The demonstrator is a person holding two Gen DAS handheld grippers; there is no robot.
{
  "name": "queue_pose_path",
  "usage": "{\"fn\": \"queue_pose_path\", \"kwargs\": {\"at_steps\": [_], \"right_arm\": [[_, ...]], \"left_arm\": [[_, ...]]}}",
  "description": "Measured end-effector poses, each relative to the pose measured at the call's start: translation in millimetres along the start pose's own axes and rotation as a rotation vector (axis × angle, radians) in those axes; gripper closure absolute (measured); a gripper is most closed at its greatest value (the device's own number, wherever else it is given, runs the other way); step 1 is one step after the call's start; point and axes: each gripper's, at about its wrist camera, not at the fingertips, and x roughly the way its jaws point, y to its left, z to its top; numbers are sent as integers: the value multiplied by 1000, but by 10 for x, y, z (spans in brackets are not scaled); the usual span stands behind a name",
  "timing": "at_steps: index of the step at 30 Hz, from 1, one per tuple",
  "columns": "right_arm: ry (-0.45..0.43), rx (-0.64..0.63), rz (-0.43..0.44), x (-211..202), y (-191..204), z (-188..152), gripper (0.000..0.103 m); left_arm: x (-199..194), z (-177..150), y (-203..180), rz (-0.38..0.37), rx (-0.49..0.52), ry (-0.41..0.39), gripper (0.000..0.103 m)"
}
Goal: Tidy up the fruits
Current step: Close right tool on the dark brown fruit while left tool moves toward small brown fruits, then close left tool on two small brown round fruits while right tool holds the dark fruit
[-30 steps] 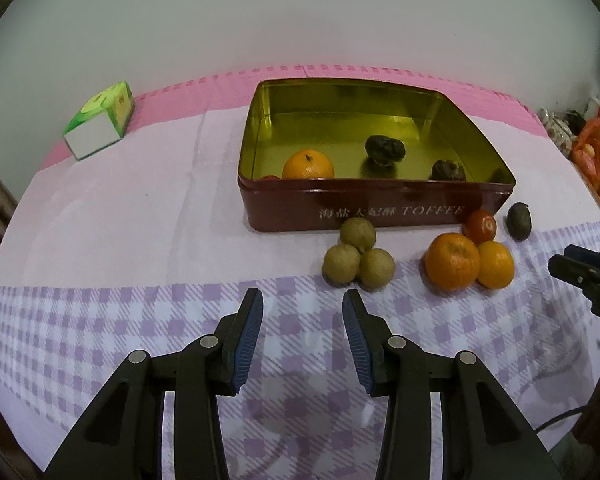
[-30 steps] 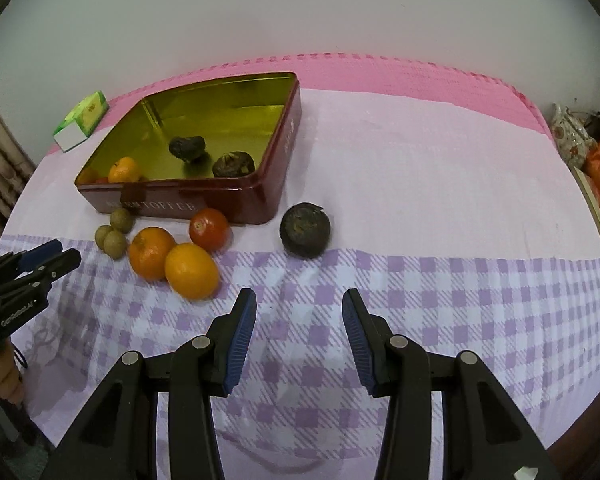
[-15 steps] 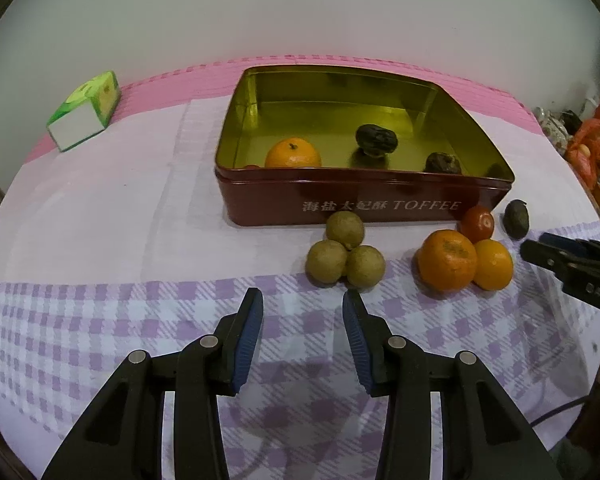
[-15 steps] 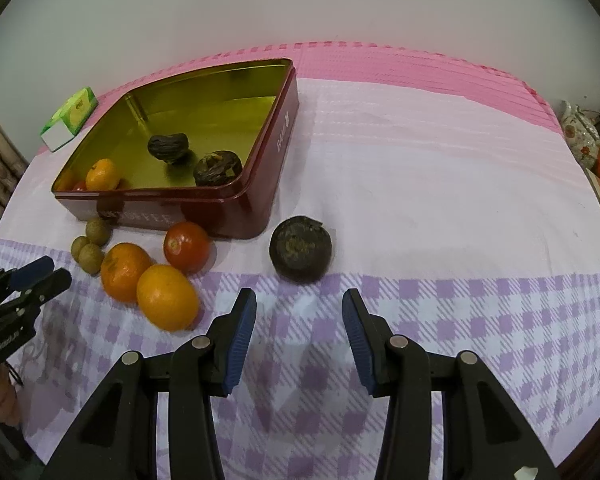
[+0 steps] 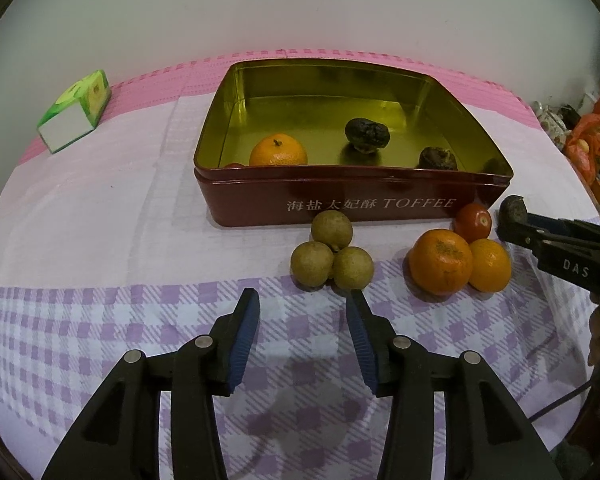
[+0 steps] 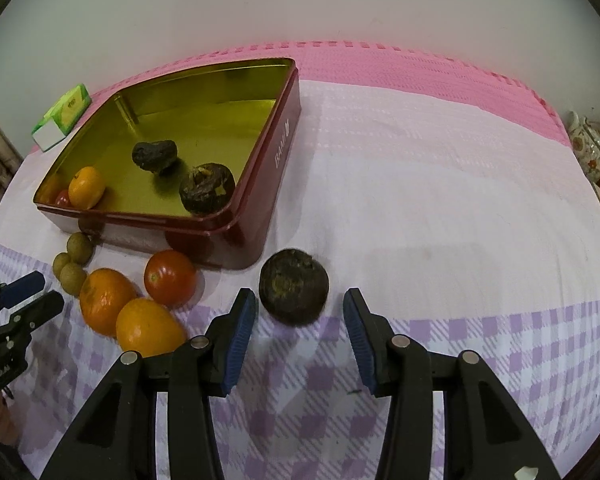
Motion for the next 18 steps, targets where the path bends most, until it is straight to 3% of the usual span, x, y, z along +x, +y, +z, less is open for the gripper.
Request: {"fn": "queue_pose_path", "kwargs": {"at_steps": [6, 18], "right_arm": [[-7, -18, -11, 21, 17, 25, 71], [6, 7, 5, -84, 3, -137, 72]], "left_arm": [[11, 25, -43, 1, 5, 4, 56], [0, 21, -105, 14, 11, -3, 52]]}}
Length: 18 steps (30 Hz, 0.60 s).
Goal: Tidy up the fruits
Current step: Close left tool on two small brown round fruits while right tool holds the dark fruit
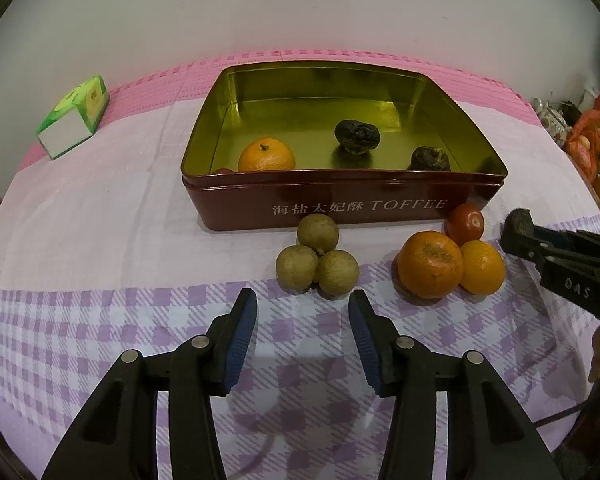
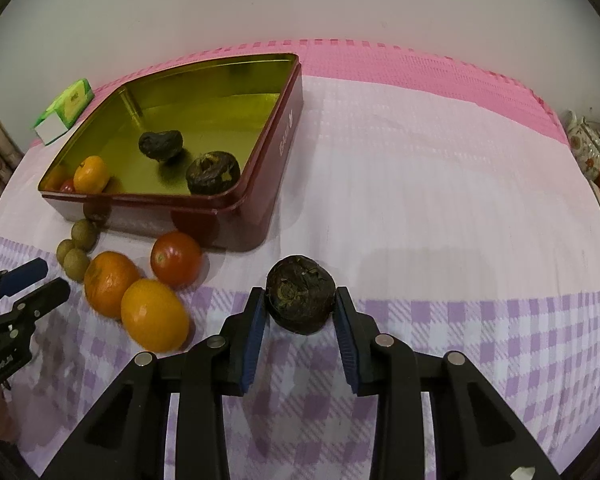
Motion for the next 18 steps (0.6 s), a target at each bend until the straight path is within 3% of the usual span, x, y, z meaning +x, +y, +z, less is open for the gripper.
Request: {"fn": "queue_pose_path", "kwargs": {"at_steps": [18], "right_arm": [[16, 41, 25, -127, -28, -215, 72]], "left_arm": [[46, 116, -77, -7, -4, -7, 47]]}}
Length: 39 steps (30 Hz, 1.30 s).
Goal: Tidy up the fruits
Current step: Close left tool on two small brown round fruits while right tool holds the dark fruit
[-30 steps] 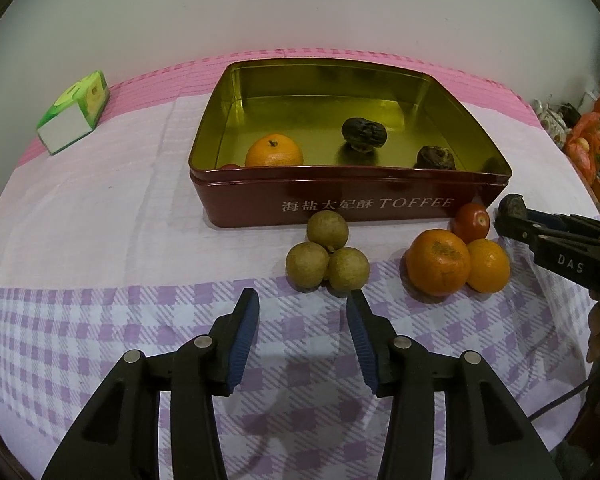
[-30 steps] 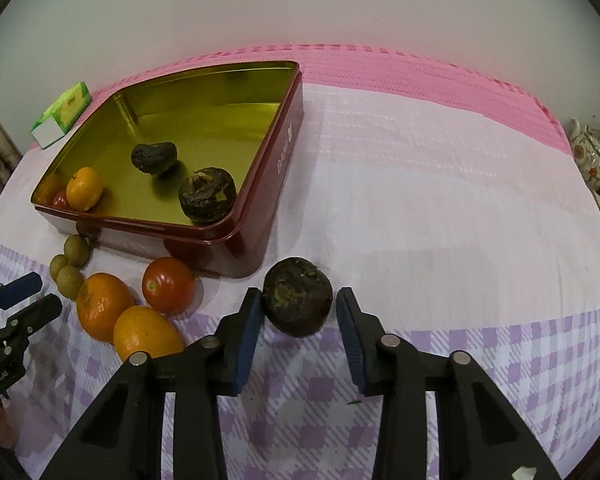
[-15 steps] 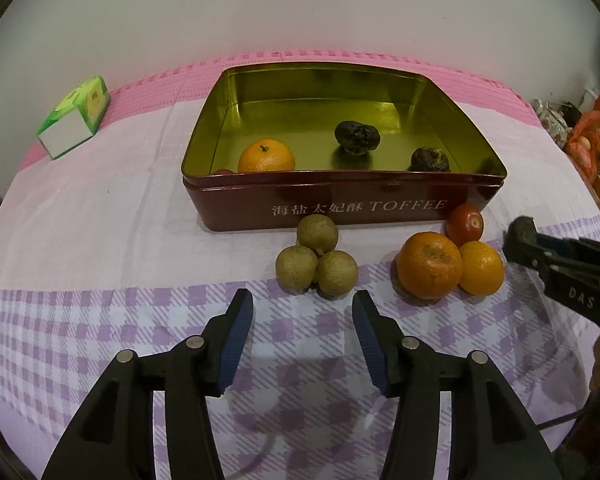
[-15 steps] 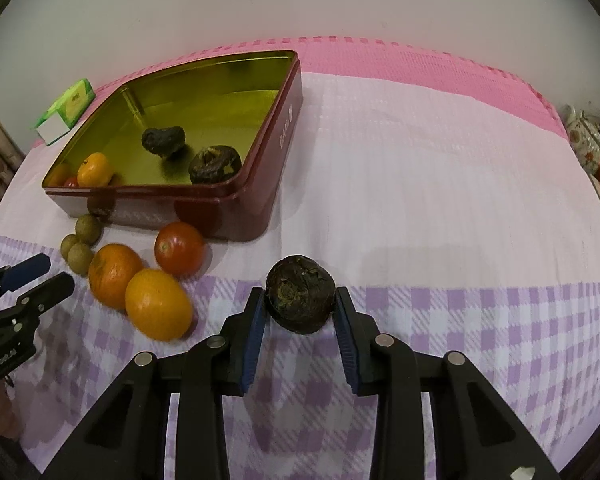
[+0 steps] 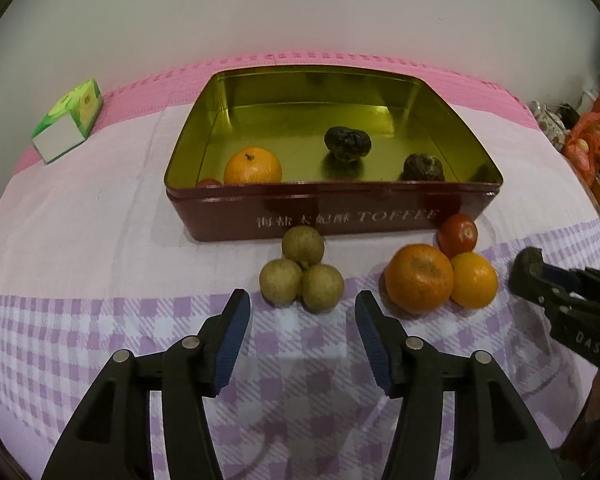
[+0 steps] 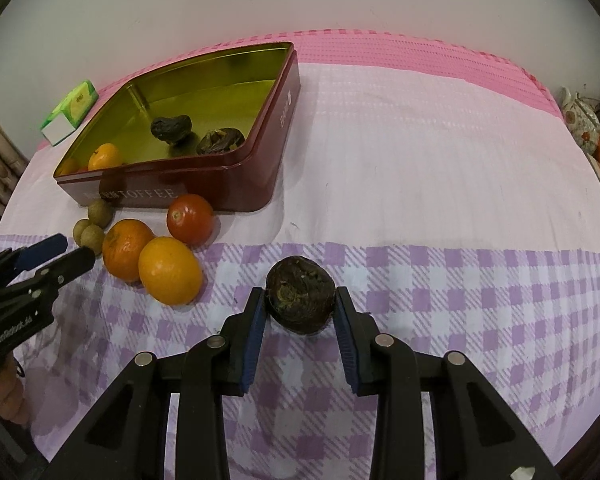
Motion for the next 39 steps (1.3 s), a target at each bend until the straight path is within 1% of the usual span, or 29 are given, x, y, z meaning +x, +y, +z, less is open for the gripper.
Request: {"fn": "queue_pose_path", "kwargs": {"at_steps": [7, 15, 18, 19, 20, 26, 39], "right_arm": [[-1, 0, 0, 0, 1, -3, 71], [-2, 2, 0, -5, 0, -12, 71], [-2, 1, 1, -3, 0, -7, 71], [-2, 3, 2, -3, 1, -7, 71], [-2, 3, 2, -3, 1, -7, 71], [-3, 3, 3, -3, 1, -10, 71], [-2, 2, 2, -4, -2, -12, 72]], "left_arm": [[117, 109, 26, 10, -9, 6, 47], [224, 93, 22, 16, 0, 27, 47], [220, 77, 22, 15, 1, 22, 49], [216, 71, 22, 16, 3, 20, 53], [211, 67, 26, 14, 4, 19, 54], [182, 29, 50, 1, 0, 19, 55], [14, -1, 62, -1, 5, -2, 55]]}}
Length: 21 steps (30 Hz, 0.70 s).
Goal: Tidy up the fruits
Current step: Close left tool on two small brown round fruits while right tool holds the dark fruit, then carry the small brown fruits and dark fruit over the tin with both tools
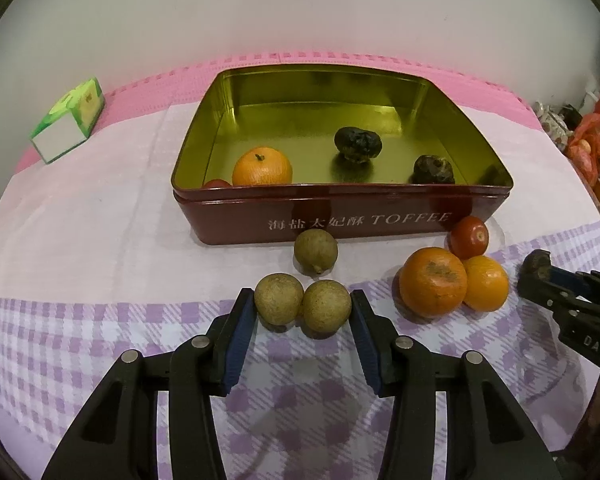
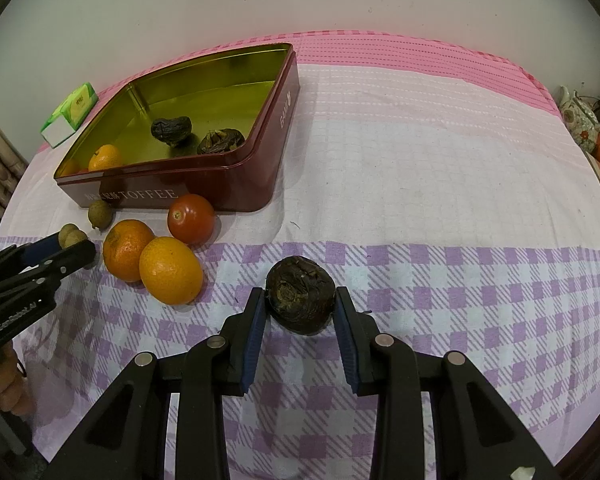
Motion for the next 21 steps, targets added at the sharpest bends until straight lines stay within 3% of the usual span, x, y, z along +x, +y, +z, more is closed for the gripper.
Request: {"fn": "queue_pose_path", "kwargs": {"at_steps": [21], "right_arm": [[-21, 0, -5, -100, -18, 112, 72]], "left_arm": [[-197, 106, 21, 10, 20, -58, 55]]}}
